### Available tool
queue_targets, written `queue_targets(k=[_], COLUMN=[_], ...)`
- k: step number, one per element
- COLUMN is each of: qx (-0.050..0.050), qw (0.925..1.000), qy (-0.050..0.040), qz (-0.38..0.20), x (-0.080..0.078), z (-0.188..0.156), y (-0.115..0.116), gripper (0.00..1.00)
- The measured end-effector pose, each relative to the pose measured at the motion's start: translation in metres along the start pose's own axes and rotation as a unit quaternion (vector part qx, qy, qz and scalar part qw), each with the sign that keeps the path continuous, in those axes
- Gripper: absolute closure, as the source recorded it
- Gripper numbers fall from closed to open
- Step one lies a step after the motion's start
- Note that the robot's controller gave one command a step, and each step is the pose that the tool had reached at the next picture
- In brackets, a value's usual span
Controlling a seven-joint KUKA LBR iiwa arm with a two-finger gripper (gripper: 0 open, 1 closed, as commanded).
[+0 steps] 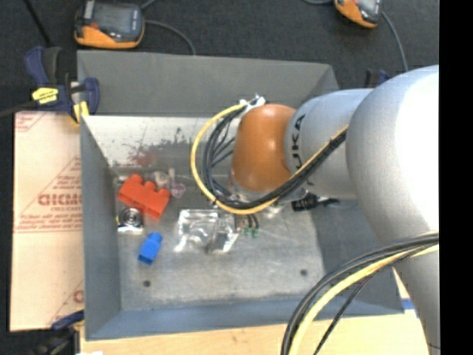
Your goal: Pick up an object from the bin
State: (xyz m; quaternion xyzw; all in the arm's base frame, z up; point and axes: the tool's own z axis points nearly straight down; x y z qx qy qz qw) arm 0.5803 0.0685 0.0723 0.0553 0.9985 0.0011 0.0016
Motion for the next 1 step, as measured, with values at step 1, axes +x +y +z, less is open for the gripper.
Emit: queue_targets(k=[1], qx=[0.000], qw=[1.0000], qy=[-0.0023], qz=[-0.001], x=[-0.0025], z=[-0.1127], y=[-0.0001], gripper=[1.00])
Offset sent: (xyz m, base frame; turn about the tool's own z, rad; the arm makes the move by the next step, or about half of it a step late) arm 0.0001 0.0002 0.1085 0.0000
